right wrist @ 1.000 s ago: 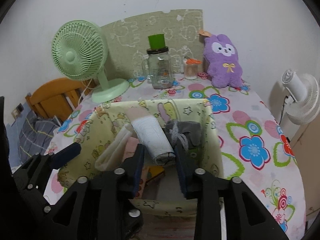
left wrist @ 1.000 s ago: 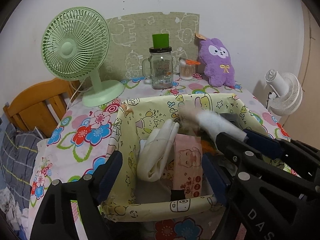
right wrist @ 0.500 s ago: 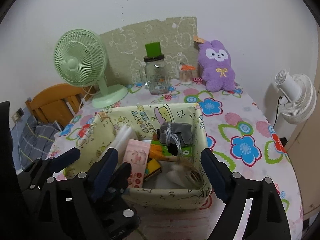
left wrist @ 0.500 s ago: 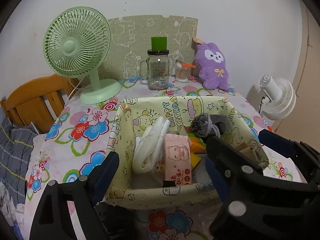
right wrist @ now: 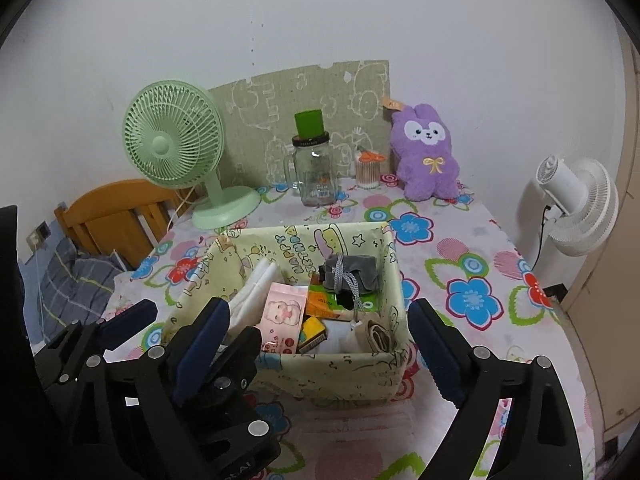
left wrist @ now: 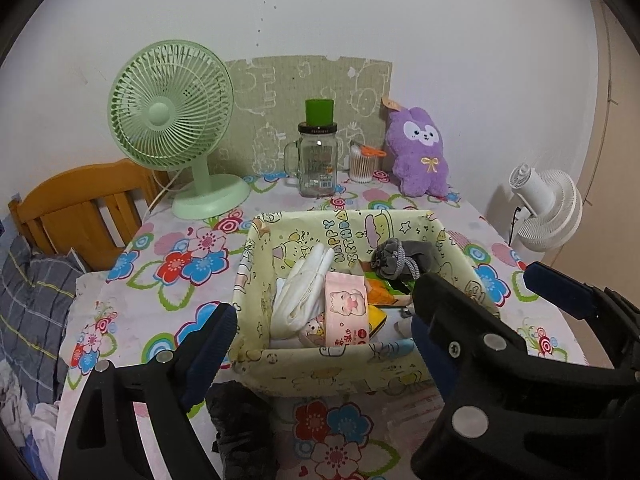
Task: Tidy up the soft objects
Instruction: 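Withdraw both tools from the basket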
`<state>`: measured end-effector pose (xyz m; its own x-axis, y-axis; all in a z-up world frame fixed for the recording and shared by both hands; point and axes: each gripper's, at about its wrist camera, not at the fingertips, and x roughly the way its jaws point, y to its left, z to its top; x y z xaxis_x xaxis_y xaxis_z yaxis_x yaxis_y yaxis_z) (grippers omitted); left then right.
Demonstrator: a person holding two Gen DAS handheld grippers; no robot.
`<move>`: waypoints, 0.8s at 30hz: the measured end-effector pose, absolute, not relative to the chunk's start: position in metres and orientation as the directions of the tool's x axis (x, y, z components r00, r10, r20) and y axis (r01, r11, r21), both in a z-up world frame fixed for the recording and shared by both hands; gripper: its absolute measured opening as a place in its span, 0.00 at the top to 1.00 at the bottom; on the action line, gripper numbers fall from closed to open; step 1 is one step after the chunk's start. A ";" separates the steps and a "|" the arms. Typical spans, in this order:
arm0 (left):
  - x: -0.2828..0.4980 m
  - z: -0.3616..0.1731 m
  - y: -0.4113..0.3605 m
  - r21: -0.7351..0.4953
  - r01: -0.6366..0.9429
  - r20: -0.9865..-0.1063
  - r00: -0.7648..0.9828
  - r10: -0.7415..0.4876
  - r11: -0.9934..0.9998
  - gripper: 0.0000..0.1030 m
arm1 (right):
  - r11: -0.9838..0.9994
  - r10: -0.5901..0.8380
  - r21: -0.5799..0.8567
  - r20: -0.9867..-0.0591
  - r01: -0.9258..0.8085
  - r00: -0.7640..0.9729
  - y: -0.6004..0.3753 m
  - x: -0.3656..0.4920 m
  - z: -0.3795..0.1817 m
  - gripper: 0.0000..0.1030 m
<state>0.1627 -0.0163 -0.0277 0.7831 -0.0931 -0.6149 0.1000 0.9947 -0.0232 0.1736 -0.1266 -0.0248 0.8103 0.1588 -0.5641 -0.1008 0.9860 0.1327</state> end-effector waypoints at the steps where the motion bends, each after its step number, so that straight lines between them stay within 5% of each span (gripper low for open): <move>1: 0.160 -0.026 -0.016 -0.024 0.100 -0.613 0.785 -0.094 0.995 0.12 | 0.986 0.158 0.133 -0.561 -0.100 0.813 -0.126 0.171 -0.023 0.09; 24: 0.098 0.002 -0.013 -0.025 0.101 -0.540 0.836 -0.099 0.995 0.12 | 0.990 0.120 0.120 -0.479 -0.070 0.870 -0.125 0.102 0.007 0.03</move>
